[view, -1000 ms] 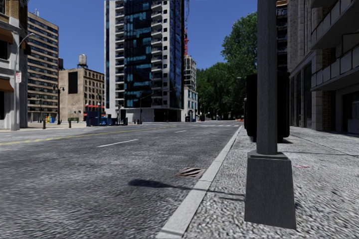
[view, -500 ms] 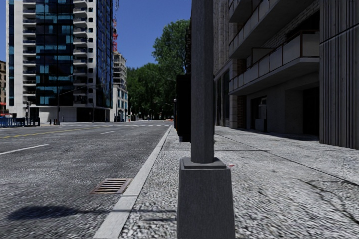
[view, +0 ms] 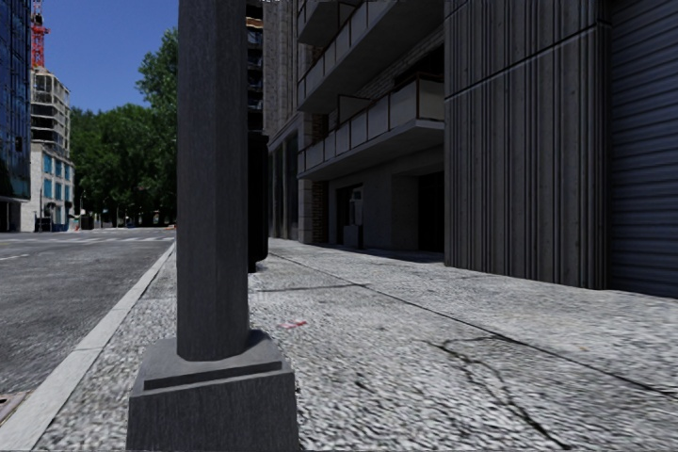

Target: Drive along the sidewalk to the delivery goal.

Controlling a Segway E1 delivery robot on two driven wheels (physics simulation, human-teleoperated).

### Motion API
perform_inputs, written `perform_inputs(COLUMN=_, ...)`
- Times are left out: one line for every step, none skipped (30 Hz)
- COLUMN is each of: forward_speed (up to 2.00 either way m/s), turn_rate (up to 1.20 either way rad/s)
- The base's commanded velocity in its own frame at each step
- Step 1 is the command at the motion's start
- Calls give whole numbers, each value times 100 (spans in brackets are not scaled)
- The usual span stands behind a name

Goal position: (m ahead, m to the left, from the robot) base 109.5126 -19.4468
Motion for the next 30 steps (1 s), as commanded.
perform_inputs(forward_speed=88, turn_rate=-84)
perform_inputs(forward_speed=88, turn_rate=-84)
perform_inputs(forward_speed=88, turn_rate=-84)
perform_inputs(forward_speed=88, turn_rate=-84)
perform_inputs(forward_speed=88, turn_rate=-84)
perform_inputs(forward_speed=88, turn_rate=-84)
perform_inputs(forward_speed=88, turn_rate=-84)
perform_inputs(forward_speed=88, turn_rate=-84)
perform_inputs(forward_speed=88, turn_rate=-84)
perform_inputs(forward_speed=88, turn_rate=-84)
perform_inputs(forward_speed=88, turn_rate=-84)
perform_inputs(forward_speed=88, turn_rate=-84)
perform_inputs(forward_speed=88, turn_rate=-84)
perform_inputs(forward_speed=88, turn_rate=-84)
perform_inputs(forward_speed=88, turn_rate=-84)
perform_inputs(forward_speed=88, turn_rate=-84)
perform_inputs(forward_speed=88, turn_rate=-84)
perform_inputs(forward_speed=88, turn_rate=-84)
perform_inputs(forward_speed=88, turn_rate=-84)
perform_inputs(forward_speed=88, turn_rate=-84)
perform_inputs(forward_speed=88, turn_rate=-84)
perform_inputs(forward_speed=88, turn_rate=-84)
perform_inputs(forward_speed=88, turn_rate=-84)
perform_inputs(forward_speed=88, turn_rate=-64)
perform_inputs(forward_speed=88, turn_rate=-16)
perform_inputs(forward_speed=88, turn_rate=0)
perform_inputs(forward_speed=88, turn_rate=0)
perform_inputs(forward_speed=88, turn_rate=0)
perform_inputs(forward_speed=88, turn_rate=0)
perform_inputs(forward_speed=88, turn_rate=0)
